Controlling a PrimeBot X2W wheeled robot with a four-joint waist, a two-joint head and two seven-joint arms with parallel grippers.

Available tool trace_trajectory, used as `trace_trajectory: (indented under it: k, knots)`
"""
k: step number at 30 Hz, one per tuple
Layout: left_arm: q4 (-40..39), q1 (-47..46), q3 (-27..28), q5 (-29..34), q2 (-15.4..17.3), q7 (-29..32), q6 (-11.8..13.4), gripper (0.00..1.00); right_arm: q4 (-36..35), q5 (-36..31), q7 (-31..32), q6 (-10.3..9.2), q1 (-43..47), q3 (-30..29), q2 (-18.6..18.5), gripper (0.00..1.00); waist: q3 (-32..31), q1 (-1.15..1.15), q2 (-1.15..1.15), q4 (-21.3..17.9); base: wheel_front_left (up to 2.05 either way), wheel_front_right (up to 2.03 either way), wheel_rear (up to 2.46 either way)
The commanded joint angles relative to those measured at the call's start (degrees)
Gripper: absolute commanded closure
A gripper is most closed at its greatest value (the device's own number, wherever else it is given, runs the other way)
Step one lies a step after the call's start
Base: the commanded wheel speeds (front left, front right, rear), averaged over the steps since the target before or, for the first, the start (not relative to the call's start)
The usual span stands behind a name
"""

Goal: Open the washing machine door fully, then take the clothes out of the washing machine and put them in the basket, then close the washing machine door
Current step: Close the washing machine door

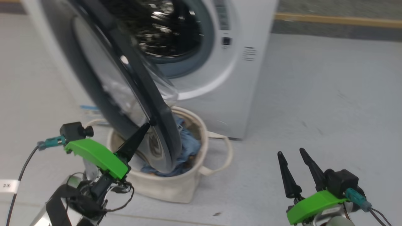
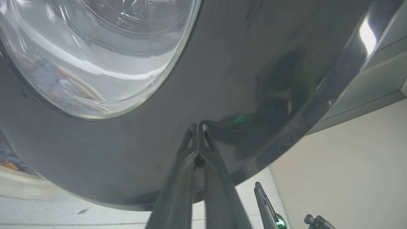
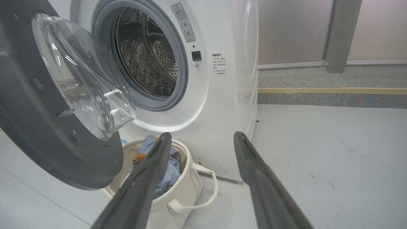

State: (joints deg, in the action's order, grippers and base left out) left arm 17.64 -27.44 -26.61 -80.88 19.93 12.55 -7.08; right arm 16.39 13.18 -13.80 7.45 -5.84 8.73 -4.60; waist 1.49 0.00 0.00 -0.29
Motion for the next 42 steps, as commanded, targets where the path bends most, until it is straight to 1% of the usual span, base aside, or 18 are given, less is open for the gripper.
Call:
trace_trajectory:
  k: [1, 5, 9, 13, 18, 19, 20, 21, 25, 29, 31, 33, 37, 40, 42]
  knots:
    - [-1.8, -3.2, 2.0, -0.3, 2.2, -0.8, -0.4, 1.0, -2.0, -0.2, -0.9, 0.03, -2.7, 1.1, 0.3, 0.0, 0.8, 0.0, 0.0, -3.5, 0.0, 0.0, 0.0]
    - [-0.2, -3.7, 1.9, -0.3, 3.5, -3.3, -0.4, 1.0, -1.9, -0.1, -1.0, 0.03, -3.2, 1.1, 0.5, 0.0, 1.4, 0.0, 0.0, -7.1, 0.0, 0.0, 0.0]
    - [1.5, -4.5, 1.7, -0.4, 4.7, -5.8, -0.4, 1.0, -1.8, 0.0, -1.1, 0.03, -3.6, 0.9, 0.6, 0.0, 1.9, 0.0, 0.0, -9.6, 0.0, 0.0, 0.0]
    - [2.6, -4.7, 1.7, -1.4, 5.6, -8.0, -0.4, 1.0, -1.6, 0.0, -1.2, 0.03, -3.7, 0.5, 0.7, 0.0, 1.6, 0.0, 0.0, -10.8, 0.0, 0.0, 0.0]
    - [2.3, -4.1, 0.8, -1.3, 7.6, -10.0, -0.4, 1.0, -1.9, -0.2, -1.2, 0.03, -3.5, -0.5, 0.7, 0.0, 1.0, 0.0, 0.0, -10.6, 0.0, 0.0, 0.0]
    - [2.3, -4.0, 0.6, -0.9, 8.1, -10.7, -0.4, 0.97, -2.0, -0.2, -1.2, 0.03, -3.5, -0.6, 0.7, 0.0, 0.8, 0.0, 0.0, -10.4, 0.0, 0.0, 0.0]
    - [2.7, -3.7, 0.8, -1.0, 8.4, -11.6, -0.4, 0.61, -2.0, -0.3, -1.2, 0.03, -3.4, -0.7, 0.7, 0.0, 0.5, 0.0, 0.0, -10.2, 0.0, 0.0, 0.0]
    - [3.1, -3.4, 1.1, -1.0, 8.8, -12.6, -0.4, 0.01, -1.9, -0.3, -1.2, 0.03, -3.3, -0.7, 0.7, 0.0, 0.2, 0.0, 0.0, -10.2, 0.0, 0.0, 0.0]
    - [3.4, -1.1, 1.9, 1.5, 12.4, -18.1, -0.4, 0.0, -2.1, -0.3, -1.2, 0.03, -3.3, -0.8, 0.7, 0.0, -1.0, 0.0, 0.0, -10.1, 0.0, 0.0, 0.0]
    - [4.7, 2.0, 2.8, 6.4, 17.1, -24.4, -0.4, 0.0, -2.3, -0.4, -1.2, 0.03, -3.0, -1.2, 0.7, 0.0, -1.8, 0.0, 0.0, -9.9, 0.0, 0.0, 0.0]
    - [5.7, 3.7, 3.4, 9.3, 19.0, -26.0, -0.1, 0.0, -2.3, -0.5, -1.2, 0.03, -2.7, -1.3, 0.6, 0.0, -2.1, 0.0, 0.0, -9.6, 0.0, 0.0, 0.0]
    - [6.2, 5.1, 4.4, 12.4, 20.4, -27.0, 0.8, 0.0, -2.4, -0.5, -1.2, 0.03, -2.5, -1.5, 0.5, 0.0, -2.4, 0.0, 0.0, -9.1, 0.0, 0.0, 0.0]
    - [5.7, 8.5, 7.7, 19.4, 21.7, -27.5, 3.3, 0.0, -2.6, -0.6, -1.2, 0.03, -2.1, -1.9, 0.4, 0.0, -2.8, 0.0, 0.0, -8.3, 0.0, 0.0, 0.0]
    - [4.1, 11.7, 12.8, 25.3, 21.0, -27.5, 5.4, 0.0, -2.6, -0.6, -1.2, 0.03, -2.2, -1.7, 0.3, 0.0, -3.0, 0.0, 0.0, -8.0, 0.0, 0.0, 0.0]
    - [2.8, 14.0, 16.2, 28.5, 20.0, -27.5, 6.1, 0.0, -2.6, -0.6, -1.2, 0.03, -2.4, -1.7, 0.3, 0.0, -3.2, 0.0, 0.0, -7.8, 0.0, 0.0, 0.0]
